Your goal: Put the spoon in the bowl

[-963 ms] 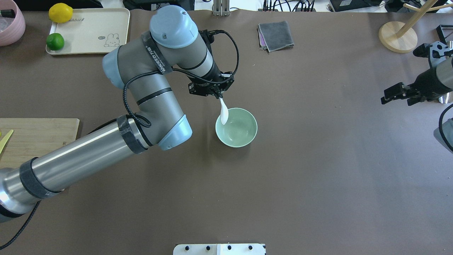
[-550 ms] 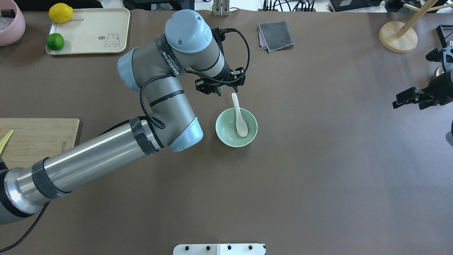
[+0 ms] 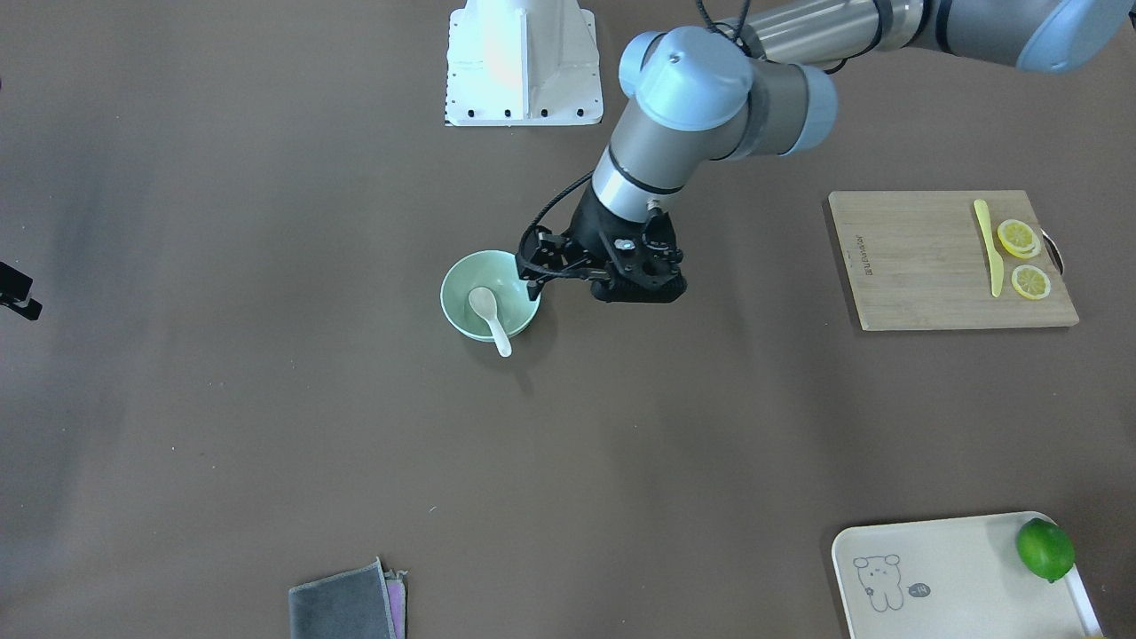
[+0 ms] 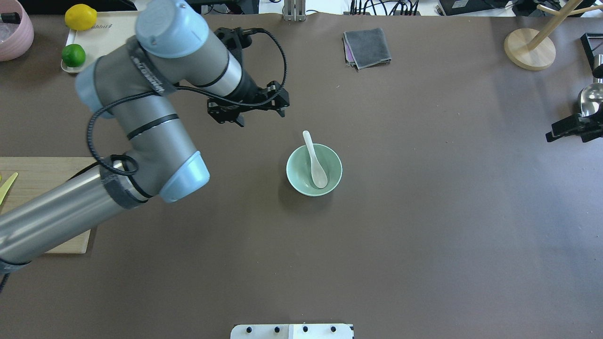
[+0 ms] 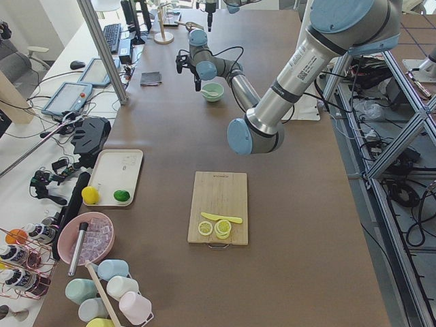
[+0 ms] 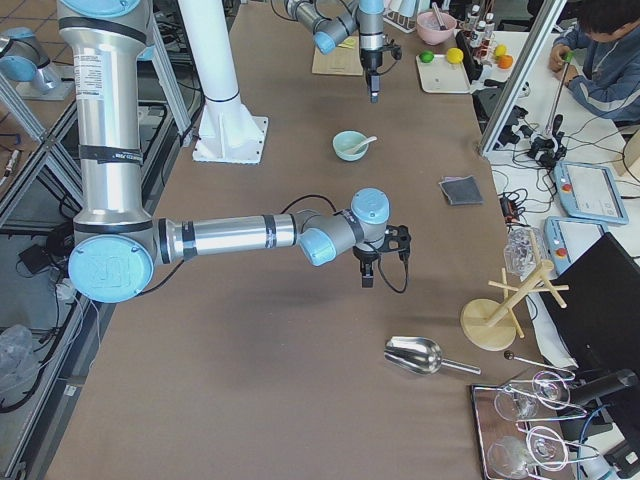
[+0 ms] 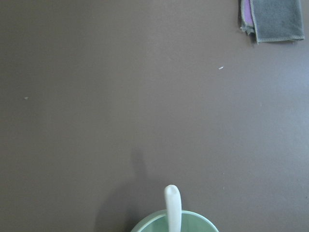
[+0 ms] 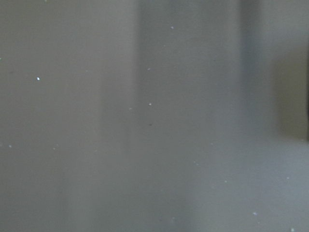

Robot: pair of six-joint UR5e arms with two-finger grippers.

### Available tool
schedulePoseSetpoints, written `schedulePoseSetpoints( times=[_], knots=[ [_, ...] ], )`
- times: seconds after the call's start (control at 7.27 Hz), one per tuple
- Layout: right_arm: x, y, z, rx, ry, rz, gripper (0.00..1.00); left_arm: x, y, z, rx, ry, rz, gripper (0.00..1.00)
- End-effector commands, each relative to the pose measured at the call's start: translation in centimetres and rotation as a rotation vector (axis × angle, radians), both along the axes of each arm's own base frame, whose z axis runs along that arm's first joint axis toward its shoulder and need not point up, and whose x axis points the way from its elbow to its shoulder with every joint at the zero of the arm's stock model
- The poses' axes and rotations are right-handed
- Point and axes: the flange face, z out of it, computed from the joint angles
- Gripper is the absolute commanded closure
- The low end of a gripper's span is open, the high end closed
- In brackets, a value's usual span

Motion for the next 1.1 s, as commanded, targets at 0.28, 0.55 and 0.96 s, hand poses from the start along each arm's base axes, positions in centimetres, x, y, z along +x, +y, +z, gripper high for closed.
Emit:
schedulePoseSetpoints(
  times=[0.28, 0.55, 0.96],
  knots=[
    [12.6, 0.3, 10.3, 0.082, 0.035, -0.044, 0.0, -19.4, -1.6, 13.9, 0.289, -0.347, 0.219, 0.02],
    [14.3, 0.4, 11.5, 0.068, 0.039, -0.022, 0.0, -30.3, -3.9, 23.6, 0.346, -0.391, 0.321, 0.02],
    [16.4, 0.2, 11.3, 0.053, 0.043, -0.007, 0.0, -38.3, -3.9, 31.0, 0.305, -0.382, 0.343, 0.02]
  ],
)
